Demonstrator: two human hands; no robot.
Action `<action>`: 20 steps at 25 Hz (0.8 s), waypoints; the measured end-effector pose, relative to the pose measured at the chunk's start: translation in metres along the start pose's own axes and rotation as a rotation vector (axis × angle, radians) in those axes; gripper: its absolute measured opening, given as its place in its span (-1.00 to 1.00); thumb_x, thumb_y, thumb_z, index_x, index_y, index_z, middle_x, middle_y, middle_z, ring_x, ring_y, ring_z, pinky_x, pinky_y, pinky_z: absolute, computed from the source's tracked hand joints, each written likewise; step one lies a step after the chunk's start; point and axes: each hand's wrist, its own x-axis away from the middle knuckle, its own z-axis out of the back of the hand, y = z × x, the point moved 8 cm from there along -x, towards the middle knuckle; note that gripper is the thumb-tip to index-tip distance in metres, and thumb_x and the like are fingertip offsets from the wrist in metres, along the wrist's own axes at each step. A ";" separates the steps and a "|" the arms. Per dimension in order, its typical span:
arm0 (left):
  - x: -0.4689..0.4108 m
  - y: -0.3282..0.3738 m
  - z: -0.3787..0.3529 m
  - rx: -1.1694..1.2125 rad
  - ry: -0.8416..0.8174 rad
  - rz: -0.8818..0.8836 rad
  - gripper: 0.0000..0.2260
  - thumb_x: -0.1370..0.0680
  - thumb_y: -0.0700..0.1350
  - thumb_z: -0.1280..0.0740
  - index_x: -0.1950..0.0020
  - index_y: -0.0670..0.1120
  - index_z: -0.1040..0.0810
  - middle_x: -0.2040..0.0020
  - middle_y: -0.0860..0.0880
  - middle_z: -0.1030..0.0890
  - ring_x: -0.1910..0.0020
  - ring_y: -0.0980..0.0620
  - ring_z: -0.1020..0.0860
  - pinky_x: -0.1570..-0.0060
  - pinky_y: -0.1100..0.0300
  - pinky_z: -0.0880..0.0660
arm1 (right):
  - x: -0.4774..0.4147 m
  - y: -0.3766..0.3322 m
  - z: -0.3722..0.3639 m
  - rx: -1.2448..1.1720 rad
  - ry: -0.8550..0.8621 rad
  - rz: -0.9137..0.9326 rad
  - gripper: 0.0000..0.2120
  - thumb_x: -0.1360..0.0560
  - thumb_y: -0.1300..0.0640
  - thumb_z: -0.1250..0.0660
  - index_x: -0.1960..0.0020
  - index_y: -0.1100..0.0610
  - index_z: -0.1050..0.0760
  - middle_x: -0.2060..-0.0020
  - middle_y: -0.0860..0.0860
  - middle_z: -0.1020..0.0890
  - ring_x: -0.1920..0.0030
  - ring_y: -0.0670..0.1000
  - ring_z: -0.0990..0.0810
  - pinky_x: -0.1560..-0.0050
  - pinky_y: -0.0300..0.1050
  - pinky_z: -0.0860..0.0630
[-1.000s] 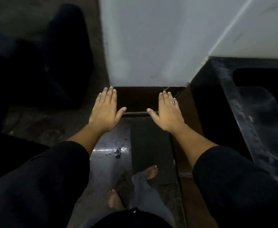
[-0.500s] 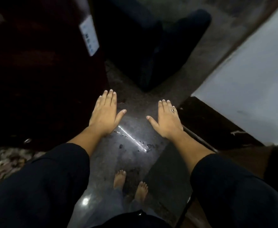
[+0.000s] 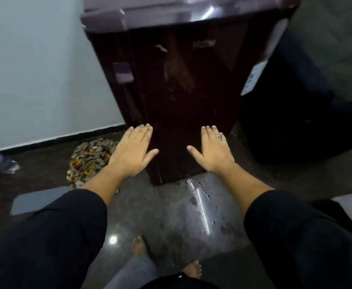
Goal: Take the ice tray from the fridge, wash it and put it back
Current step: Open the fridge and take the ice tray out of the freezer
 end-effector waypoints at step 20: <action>-0.086 -0.134 0.224 0.044 0.569 -0.341 -0.31 -0.71 0.23 -0.09 -0.69 -0.19 -0.17 -0.65 -0.20 -0.28 -0.65 -0.18 -0.23 -0.59 -0.12 -0.28 | -0.089 -0.195 0.088 -1.229 0.336 -0.161 -0.46 -0.53 -0.38 -0.32 0.05 0.12 -0.66 0.18 0.09 -0.74 0.14 0.08 -0.75 0.05 0.10 -0.67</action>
